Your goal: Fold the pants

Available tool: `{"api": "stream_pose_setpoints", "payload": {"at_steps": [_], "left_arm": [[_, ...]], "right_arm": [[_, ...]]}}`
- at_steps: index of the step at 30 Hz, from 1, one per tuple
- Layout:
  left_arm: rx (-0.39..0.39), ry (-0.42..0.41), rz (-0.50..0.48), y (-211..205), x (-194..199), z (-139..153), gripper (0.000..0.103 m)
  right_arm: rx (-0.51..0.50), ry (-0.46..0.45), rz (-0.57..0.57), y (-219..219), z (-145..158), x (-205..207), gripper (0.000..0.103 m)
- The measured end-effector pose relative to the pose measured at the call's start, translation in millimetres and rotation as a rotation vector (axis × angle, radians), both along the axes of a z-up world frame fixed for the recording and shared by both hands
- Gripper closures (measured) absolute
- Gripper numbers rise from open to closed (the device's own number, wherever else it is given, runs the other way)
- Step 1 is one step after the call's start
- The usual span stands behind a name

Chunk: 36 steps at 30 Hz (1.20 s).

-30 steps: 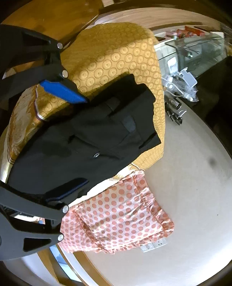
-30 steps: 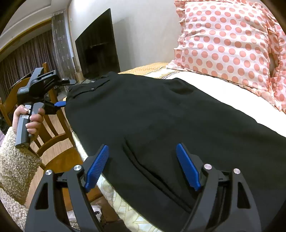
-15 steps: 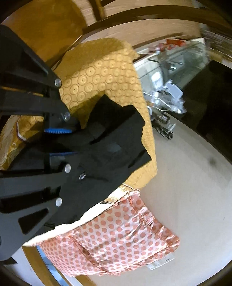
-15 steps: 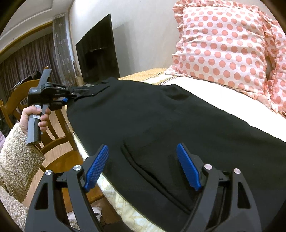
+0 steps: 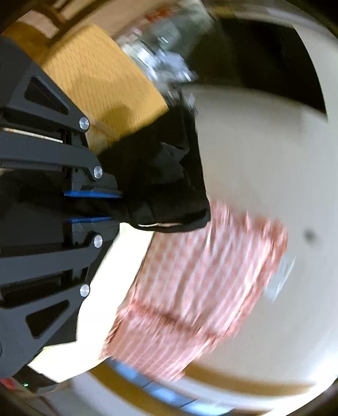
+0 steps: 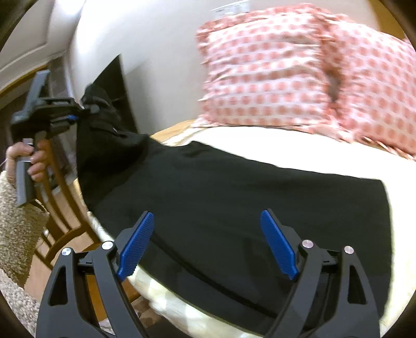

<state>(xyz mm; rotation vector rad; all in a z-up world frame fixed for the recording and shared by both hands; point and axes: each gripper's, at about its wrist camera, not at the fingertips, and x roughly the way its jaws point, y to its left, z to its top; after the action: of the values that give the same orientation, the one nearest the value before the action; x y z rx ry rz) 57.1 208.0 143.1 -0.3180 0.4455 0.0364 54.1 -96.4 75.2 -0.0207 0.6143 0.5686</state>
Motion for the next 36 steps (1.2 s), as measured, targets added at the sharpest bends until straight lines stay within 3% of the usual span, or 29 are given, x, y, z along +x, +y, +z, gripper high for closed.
{"api": "stream_pose_setpoints", "payload": {"at_steps": [5, 9, 12, 16, 19, 23, 27, 31, 32, 34, 36], "left_arm": [[0.111, -0.031, -0.268, -112, 23, 17, 0.093], [0.125, -0.033, -0.499, -198, 35, 8, 0.093], [0.115, 0.028, -0.691, -261, 35, -24, 0.093], [0.132, 0.187, -0.847, -309, 29, -81, 0.094], [0.174, 0.175, -0.842, -315, 20, -88, 0.094], [0.139, 0.126, -0.799, -307, 19, -70, 0.094], [0.220, 0.221, -0.864, -333, 5, -98, 0.093], [0.283, 0.191, -0.859, -341, -5, -111, 0.092], [0.280, 0.182, -0.860, -338, -7, -110, 0.090], [0.247, 0.183, -0.892, -330, -9, -105, 0.076], [0.164, 0.180, -0.943, -317, -11, -97, 0.033]], "right_arm": [[0.047, -0.010, -0.155, -54, 8, -5, 0.017], [0.080, -0.015, -0.286, -98, 13, -14, 0.016], [0.071, -0.022, -0.381, -126, 12, -24, 0.016], [0.071, -0.004, -0.496, -162, 7, -32, 0.015], [0.075, 0.004, -0.541, -176, 5, -33, 0.015], [0.069, -0.015, -0.558, -181, 8, -31, 0.015], [0.033, -0.043, -0.594, -182, 12, -32, 0.015], [0.015, -0.063, -0.641, -188, 18, -37, 0.015], [0.017, -0.076, -0.653, -189, 23, -38, 0.015], [0.018, -0.111, -0.673, -190, 32, -40, 0.015], [0.025, -0.166, -0.669, -188, 44, -43, 0.015]]}}
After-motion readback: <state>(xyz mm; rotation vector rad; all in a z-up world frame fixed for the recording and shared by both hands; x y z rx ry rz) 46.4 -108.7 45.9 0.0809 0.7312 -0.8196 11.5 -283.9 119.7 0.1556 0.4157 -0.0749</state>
